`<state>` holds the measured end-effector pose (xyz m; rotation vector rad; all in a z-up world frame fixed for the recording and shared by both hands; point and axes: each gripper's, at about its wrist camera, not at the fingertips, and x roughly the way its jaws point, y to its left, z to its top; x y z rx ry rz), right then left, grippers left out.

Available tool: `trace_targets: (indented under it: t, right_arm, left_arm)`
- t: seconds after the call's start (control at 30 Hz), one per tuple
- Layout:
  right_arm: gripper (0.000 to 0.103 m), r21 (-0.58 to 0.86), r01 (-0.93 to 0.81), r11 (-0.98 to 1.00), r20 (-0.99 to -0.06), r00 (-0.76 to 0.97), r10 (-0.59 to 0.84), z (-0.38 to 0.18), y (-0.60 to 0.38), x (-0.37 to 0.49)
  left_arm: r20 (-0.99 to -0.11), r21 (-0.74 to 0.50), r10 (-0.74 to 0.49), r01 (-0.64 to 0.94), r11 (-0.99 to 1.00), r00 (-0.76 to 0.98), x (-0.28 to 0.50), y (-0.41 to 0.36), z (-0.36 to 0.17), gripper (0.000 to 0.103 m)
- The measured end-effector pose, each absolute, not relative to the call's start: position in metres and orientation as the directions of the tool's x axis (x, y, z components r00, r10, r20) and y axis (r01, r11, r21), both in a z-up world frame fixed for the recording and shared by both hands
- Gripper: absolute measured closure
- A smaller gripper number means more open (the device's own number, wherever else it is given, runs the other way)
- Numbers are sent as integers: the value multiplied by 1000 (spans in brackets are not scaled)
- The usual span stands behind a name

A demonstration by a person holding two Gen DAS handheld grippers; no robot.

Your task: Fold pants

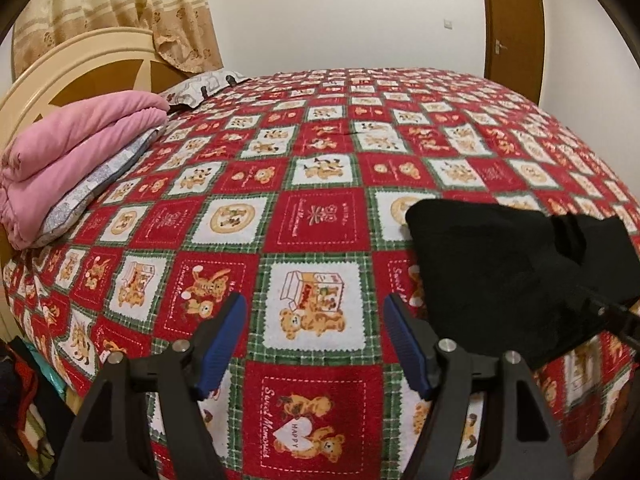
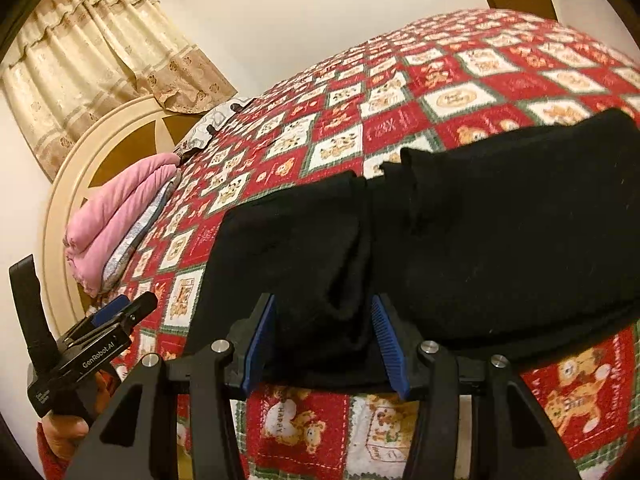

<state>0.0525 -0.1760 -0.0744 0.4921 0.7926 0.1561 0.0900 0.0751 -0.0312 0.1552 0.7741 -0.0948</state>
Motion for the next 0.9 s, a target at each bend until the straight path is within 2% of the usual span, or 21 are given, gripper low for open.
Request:
trace_targets:
  t: [0.27,0.37,0.4,0.43,0.5,0.57,0.73,0.9]
  right_arm:
    - [52,482,47,875,-649,689,321,-82,-174,59]
    - [52,439,39,898,-662,690,294,-83,-165,65]
    - [55,424,37,905,-664,693,282,-83,-162,65]
    - [64,405,29,914,-669,691,274,-83,-159,66]
    - [69,364,8,931,-678,687,259,-81,-153,68]
    - [84,348,-15,937,-678,687,262,-78,-151,68]
    - [87,317,-84,945,-642,714,279,-54,-145,66]
    - [87,291,-156,944,-563,770,301,-12,-148,60]
  left_arm:
    - [-703,108,-32,151,983,711,90,70,-31,30]
    - [-707,108,-31,152,982,706,91,67,-32,30]
    - [-708,109,-32,153,982,705,91,66,-32,30]
    - [-708,110,-33,156,982,705,90,65,-32,30]
    - [-707,111,-38,163,980,706,89,63,-32,30]
    - [-708,107,-42,165,980,705,88,63,-32,30]
    - [-710,98,-47,165,981,702,88,62,-32,30]
    - [-701,91,-57,169,981,711,88,58,-29,30]
